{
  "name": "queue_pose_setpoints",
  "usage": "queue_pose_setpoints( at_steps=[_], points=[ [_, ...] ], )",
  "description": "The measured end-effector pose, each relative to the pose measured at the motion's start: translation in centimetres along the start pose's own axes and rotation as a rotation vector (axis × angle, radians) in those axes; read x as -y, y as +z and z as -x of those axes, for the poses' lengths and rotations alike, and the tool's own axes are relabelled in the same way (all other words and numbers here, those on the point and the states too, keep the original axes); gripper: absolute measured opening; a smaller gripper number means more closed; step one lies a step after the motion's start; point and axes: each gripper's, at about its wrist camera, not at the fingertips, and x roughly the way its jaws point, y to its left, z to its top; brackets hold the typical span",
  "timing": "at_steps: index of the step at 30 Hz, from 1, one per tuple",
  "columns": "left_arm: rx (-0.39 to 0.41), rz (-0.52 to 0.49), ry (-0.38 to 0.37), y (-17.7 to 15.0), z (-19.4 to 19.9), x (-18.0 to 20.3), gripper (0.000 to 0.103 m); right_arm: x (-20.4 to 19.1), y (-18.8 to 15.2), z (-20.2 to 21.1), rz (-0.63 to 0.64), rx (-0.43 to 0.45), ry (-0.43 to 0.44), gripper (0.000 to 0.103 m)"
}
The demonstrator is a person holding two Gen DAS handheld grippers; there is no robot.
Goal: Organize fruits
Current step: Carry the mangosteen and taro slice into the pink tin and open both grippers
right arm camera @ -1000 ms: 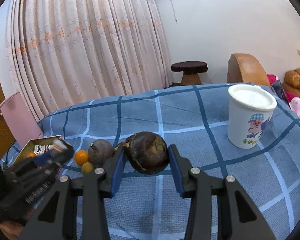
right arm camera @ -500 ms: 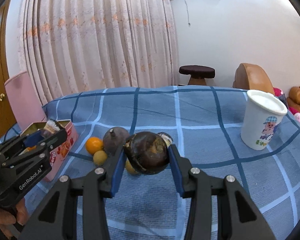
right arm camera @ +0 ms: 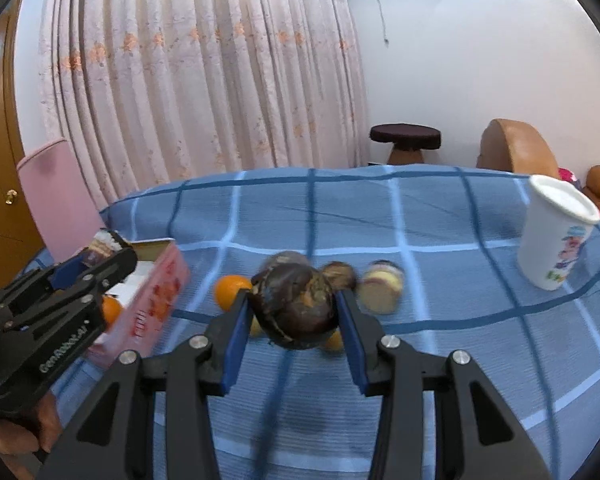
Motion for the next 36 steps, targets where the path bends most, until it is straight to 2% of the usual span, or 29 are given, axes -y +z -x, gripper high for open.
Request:
queue_pose_setpoints(
  at_steps=[4, 17, 25, 36],
  points=[
    [0.001, 0.017, 0.036, 0.1, -0.2, -2.1, 0.037, -3.2, 0.3, -0.6, 0.039, 0.017, 0.028, 0.046],
    [-0.032, 0.077, 0.172, 0.0, -1.1, -8.7, 0.037, -11.3, 1.3, -3.9, 0.087, -0.003, 0.151, 0.046],
    [-0.081, 0.094, 0.258, -0.3, -1.9, -10.8, 0.037, -13.5, 1.4, -6.8, 0.098, -0.067, 0.179, 0.046],
    [-0.132, 0.098, 0.315, -0.7, -2.9, -11.6, 0.037, -14.5, 0.7, -8.4, 0.127, -0.133, 0.215, 0.046]
  ],
)
